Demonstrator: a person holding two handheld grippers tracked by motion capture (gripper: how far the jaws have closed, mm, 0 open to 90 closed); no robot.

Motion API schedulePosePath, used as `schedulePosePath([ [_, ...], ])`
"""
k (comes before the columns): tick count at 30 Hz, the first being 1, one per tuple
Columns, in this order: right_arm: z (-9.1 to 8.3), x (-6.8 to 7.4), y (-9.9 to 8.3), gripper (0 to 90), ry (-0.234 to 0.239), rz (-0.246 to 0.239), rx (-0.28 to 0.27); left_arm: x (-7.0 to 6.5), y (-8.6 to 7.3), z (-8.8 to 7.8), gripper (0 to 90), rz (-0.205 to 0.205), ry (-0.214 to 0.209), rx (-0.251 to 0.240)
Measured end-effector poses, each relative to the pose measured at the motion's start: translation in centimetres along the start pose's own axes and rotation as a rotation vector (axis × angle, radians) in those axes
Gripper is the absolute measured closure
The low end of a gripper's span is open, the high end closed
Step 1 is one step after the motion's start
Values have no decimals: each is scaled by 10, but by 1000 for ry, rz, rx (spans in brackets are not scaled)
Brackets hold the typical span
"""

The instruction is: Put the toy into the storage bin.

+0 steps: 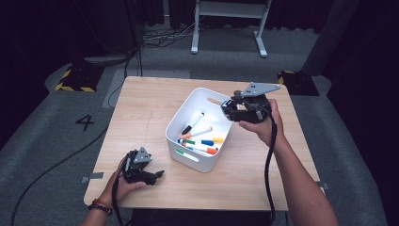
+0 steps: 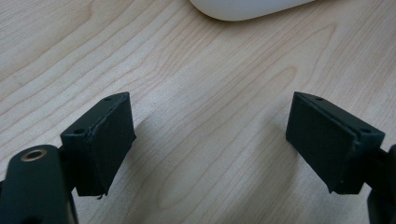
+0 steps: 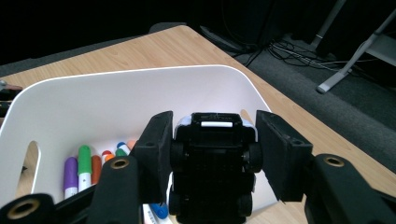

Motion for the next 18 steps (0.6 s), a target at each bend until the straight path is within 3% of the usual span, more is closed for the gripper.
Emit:
schedulePosePath([
  [18,38,29,-1,489,75,-42,62,0,0,0,155,-1,-1,0],
])
Point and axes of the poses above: each handheld gripper's, and its own axes: z roughly forward along the jaws, y roughly out of its top, x roughly to its left, the point moved 9 cm from there along z, roughly forward along the jaws, and after that the axes turned 9 degrees about -x, right-handed, at the moved point
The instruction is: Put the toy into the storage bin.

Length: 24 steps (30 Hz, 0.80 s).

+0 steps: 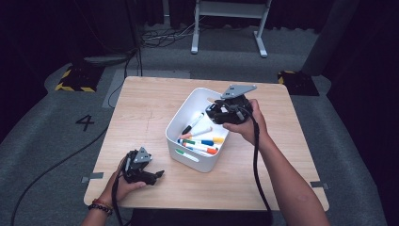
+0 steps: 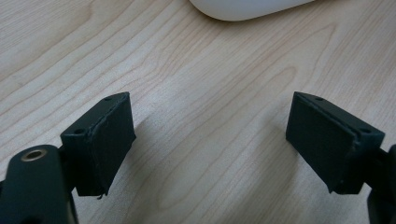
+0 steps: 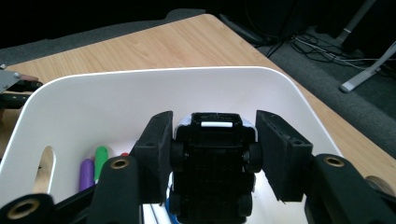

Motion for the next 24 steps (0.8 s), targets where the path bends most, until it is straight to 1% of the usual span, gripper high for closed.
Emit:
schedulePosePath([
  [1,3,2,0,489,1,3,5,0,0,0,155,2,0,-1],
  [3,8,5,-1,489,13,-14,18,0,0,0,155,2,-1,-1],
  [4,11,7,-2,489,20,-11,25,0,0,0,155,2,-1,-1],
  [6,16,9,-4,489,30,-26,37,0,0,0,156,2,-1,-1],
  [7,17,11,-5,488,36,-20,47,0,0,0,155,4,-1,-2],
  [8,20,12,-6,489,42,-28,55,0,0,0,156,2,-1,-1],
  [11,25,16,-10,488,67,-23,74,0,0,0,156,2,-1,-1],
  [14,30,21,-16,488,89,-27,110,0,0,0,155,3,-1,-1],
  [15,32,23,-19,488,100,-39,125,0,0,0,155,2,-1,-1],
  [16,34,24,-21,488,106,-39,141,0,0,0,156,4,-1,-2],
  [17,35,26,-23,488,111,-41,144,0,0,0,155,3,-1,-1],
  [18,36,27,-25,488,116,-55,164,0,0,0,155,2,-1,-1],
  [20,37,31,-30,488,139,-56,196,0,0,0,156,2,-1,-1],
  [21,38,31,-32,488,147,-68,201,0,0,0,156,2,-1,-1],
  [23,38,33,-38,488,160,-89,234,0,0,0,156,2,-1,-2],
  [24,38,35,-40,488,167,-91,243,0,0,0,155,2,-1,-1],
])
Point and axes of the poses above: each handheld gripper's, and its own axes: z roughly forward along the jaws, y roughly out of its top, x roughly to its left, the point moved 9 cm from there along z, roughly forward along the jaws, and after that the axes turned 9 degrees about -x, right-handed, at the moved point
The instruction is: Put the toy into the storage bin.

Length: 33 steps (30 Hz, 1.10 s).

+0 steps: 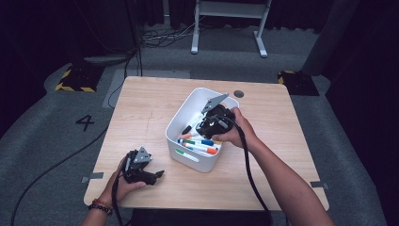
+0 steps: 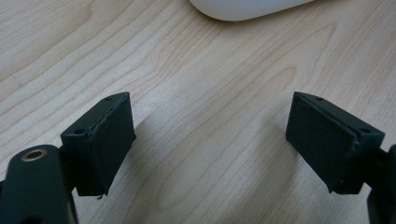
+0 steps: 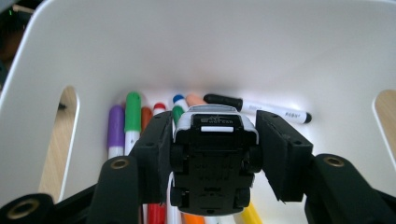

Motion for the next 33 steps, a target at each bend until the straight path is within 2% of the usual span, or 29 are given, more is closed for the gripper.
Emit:
schedulePosePath([
  [1,1,0,-2,488,3,-9,10,0,0,0,155,0,0,0],
  [4,0,6,-9,488,42,11,46,0,0,0,156,0,0,-1],
  [6,0,7,-13,488,53,-9,70,0,0,0,156,-1,0,1],
  [8,0,10,-19,487,72,-2,103,0,0,0,155,-1,0,1],
  [9,0,10,-19,487,83,-18,101,0,0,0,156,0,0,0],
  [10,-1,11,-22,487,88,-10,119,0,0,0,156,-2,0,1],
  [13,-3,13,-26,487,115,-27,133,0,0,0,156,0,0,0],
  [19,-9,11,-35,486,112,-26,175,0,0,0,156,0,0,-1],
  [24,-13,12,-41,485,129,-26,205,0,0,0,156,0,0,0],
  [33,-16,9,-42,481,110,-32,206,0,0,0,156,0,0,-1],
])
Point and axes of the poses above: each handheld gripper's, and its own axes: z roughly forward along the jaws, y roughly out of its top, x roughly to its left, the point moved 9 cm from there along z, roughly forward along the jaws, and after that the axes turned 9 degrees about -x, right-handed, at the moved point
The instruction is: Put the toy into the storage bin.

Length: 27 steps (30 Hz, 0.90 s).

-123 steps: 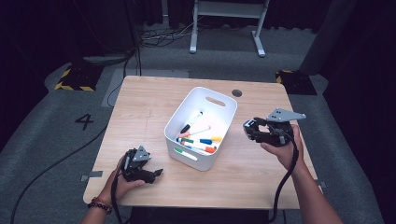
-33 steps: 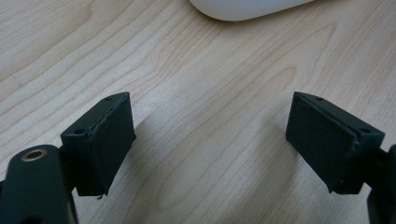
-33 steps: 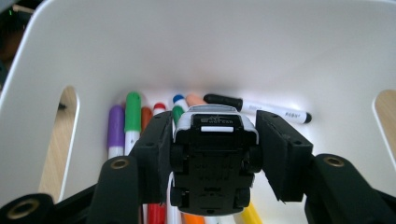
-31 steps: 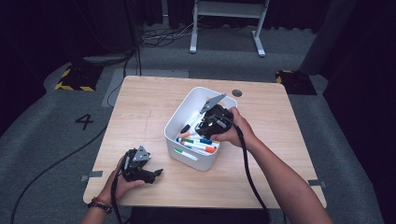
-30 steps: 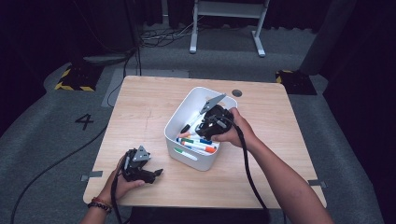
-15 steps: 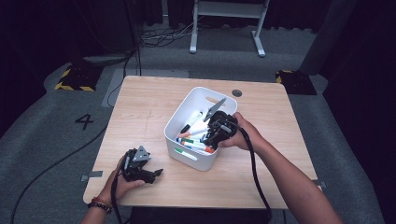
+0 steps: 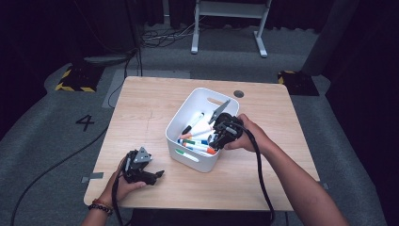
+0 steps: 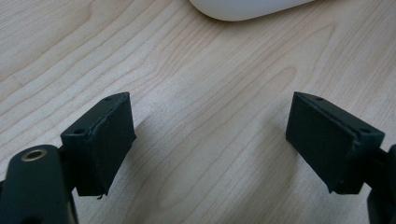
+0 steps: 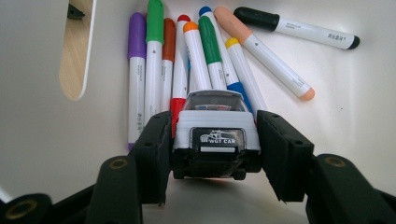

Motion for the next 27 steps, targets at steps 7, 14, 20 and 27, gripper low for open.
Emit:
schedulePosePath([
  [7,-2,-1,5,435,-10,-5,-40,0,0,0,155,1,0,0],
  [14,-13,-4,8,435,-33,27,-100,0,0,0,155,5,0,-1],
  [20,-21,-6,8,430,-56,35,-149,0,0,0,155,5,0,0],
  [27,-32,-9,6,417,-83,34,-184,0,0,0,154,-6,0,0],
])
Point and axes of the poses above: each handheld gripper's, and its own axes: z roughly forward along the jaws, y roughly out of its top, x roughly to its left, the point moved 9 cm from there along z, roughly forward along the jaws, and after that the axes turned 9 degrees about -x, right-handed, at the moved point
